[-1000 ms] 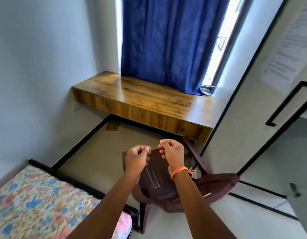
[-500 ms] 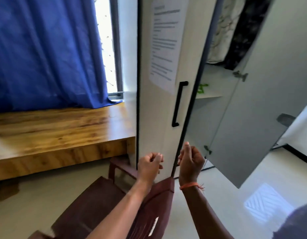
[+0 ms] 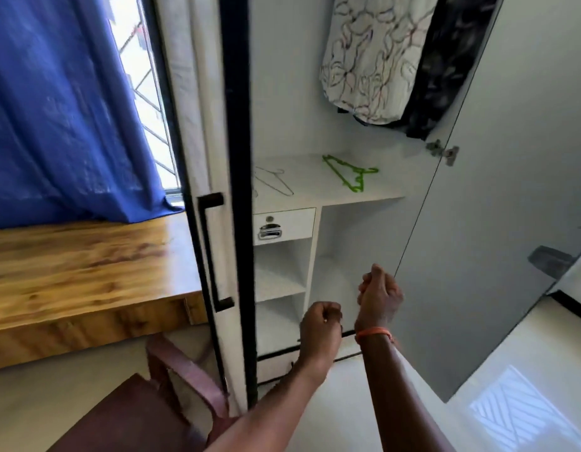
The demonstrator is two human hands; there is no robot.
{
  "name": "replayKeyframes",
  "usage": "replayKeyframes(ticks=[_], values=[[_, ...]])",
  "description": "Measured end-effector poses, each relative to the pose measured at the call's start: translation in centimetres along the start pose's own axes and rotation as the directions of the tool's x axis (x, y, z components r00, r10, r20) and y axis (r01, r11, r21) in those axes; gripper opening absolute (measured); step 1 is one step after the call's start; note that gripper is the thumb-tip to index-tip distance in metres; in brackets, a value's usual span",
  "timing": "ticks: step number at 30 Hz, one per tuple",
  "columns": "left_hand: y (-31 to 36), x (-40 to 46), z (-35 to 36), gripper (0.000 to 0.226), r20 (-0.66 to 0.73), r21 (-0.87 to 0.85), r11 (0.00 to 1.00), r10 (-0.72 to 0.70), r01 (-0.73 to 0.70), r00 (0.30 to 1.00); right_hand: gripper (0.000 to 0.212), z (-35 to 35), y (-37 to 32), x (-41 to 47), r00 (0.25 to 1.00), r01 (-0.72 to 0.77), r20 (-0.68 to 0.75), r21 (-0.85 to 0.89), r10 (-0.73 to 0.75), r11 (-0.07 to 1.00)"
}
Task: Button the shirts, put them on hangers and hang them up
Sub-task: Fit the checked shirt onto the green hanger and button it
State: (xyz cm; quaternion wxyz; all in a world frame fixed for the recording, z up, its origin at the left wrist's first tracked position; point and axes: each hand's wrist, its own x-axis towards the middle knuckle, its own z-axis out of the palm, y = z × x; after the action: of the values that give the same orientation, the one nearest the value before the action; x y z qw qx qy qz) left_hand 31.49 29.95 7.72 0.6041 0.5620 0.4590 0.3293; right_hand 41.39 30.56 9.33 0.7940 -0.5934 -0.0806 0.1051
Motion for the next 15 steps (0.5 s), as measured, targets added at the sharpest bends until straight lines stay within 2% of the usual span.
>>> replayKeyframes(ticks=[3, 5, 8, 10, 12, 15], values=[[2.0, 4.2, 3.1, 0.022, -0.138, -0.055, 0.998, -0.001, -0.006, 0.99, 0.035, 1.6, -0.4, 3.8, 0.989, -0.01, 0.149, -0.054, 0.018, 0.999], [3.5, 7.6, 4.9, 0.018, -0.235, -0.078, 0.997, 0.004, -0.023, 0.972, 0.036, 3.1, -0.9, 6.3, 0.965, 0.022, 0.262, -0.123, 0.011, 0.992], [5.5, 13.2, 6.3, 0.021, -0.365, -0.086, 0.995, 0.014, -0.049, 0.931, 0.036, 5.8, -0.9, 10.1, 0.937, 0.029, 0.349, -0.165, 0.03, 0.986], [6.6, 17.2, 6.7, 0.029, -0.414, -0.074, 0.995, 0.027, -0.064, 0.91, 0.037, 7.7, -0.8, 12.8, 0.917, 0.025, 0.395, -0.192, 0.054, 0.981], [7.7, 21.3, 6.8, 0.028, -0.453, -0.076, 0.996, 0.016, -0.057, 0.892, 0.036, 9.7, -0.4, 15.4, 0.889, 0.042, 0.455, -0.209, 0.059, 0.977], [9.1, 27.1, 6.7, 0.024, -0.489, 0.059, 0.998, 0.049, -0.023, 0.871, 0.033, 13.1, 0.4, 19.3, 0.842, 0.096, 0.538, -0.244, 0.052, 0.965]])
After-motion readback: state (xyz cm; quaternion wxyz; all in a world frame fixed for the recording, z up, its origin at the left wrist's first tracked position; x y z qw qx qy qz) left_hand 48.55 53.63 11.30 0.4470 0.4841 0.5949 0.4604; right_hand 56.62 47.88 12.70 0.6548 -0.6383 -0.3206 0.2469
